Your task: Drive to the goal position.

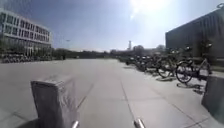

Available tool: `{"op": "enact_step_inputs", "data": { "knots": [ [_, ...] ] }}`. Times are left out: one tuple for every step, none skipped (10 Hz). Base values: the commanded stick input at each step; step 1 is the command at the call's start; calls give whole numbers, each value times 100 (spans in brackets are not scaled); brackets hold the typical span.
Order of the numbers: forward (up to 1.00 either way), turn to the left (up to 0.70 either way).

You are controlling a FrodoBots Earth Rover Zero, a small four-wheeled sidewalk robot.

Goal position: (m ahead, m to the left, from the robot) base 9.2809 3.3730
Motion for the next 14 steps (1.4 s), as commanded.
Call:
{"op": "enact_step_inputs", "data": {
  "knots": [
    [70,0],
    [55,0],
    [0,0],
    [0,0],
    [0,0],
    [0,0],
    [0,0],
    [0,0],
    [0,0],
    [0,0],
    [0,0],
    [36,0],
    [70,0],
    [70,0]
  ]
}}
